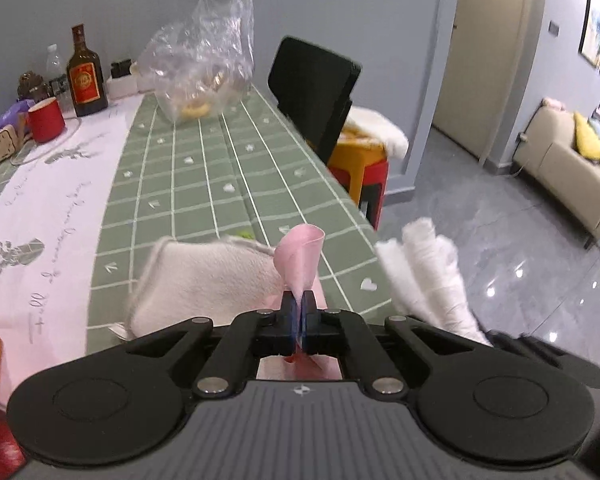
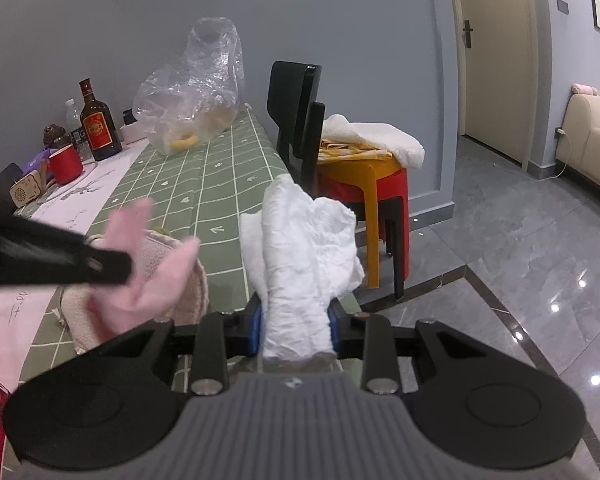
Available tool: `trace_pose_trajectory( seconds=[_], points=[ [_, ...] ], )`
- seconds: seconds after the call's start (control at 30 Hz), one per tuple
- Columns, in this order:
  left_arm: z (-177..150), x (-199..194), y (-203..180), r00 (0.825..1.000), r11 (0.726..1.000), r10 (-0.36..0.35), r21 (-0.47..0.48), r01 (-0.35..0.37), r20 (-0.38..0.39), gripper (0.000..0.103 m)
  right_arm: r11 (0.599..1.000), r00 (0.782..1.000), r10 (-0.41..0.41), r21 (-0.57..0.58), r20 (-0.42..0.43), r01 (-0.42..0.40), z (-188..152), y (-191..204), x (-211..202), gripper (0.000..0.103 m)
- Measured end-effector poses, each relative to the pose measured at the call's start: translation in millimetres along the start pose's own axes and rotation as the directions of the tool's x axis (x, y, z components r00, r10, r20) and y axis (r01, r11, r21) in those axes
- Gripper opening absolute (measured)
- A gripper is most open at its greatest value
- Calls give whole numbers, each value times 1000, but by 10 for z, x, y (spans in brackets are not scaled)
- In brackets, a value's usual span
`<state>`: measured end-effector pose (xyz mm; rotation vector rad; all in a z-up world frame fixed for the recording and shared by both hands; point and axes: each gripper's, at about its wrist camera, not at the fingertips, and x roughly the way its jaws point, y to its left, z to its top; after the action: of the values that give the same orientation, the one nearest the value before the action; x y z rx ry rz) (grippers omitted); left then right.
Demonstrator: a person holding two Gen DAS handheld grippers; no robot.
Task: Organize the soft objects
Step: 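Carry the pink cloth and white bundle with both grippers over the orange box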
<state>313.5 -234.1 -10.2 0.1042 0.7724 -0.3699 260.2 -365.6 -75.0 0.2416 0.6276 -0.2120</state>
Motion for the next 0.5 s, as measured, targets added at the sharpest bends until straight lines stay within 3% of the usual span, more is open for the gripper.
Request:
trace_pose_trajectory(
  seconds=[0.37,0.5],
  points=[
    [78,-718,382,994,998,-56,-24,59,93,2,999,999,48,-17,24,-47,17,128,-60,30],
    [-10,-984,506,988,995,-103,18,101,117,2,996,996,76,-44,47,-73,25,266,-139,30]
  ],
)
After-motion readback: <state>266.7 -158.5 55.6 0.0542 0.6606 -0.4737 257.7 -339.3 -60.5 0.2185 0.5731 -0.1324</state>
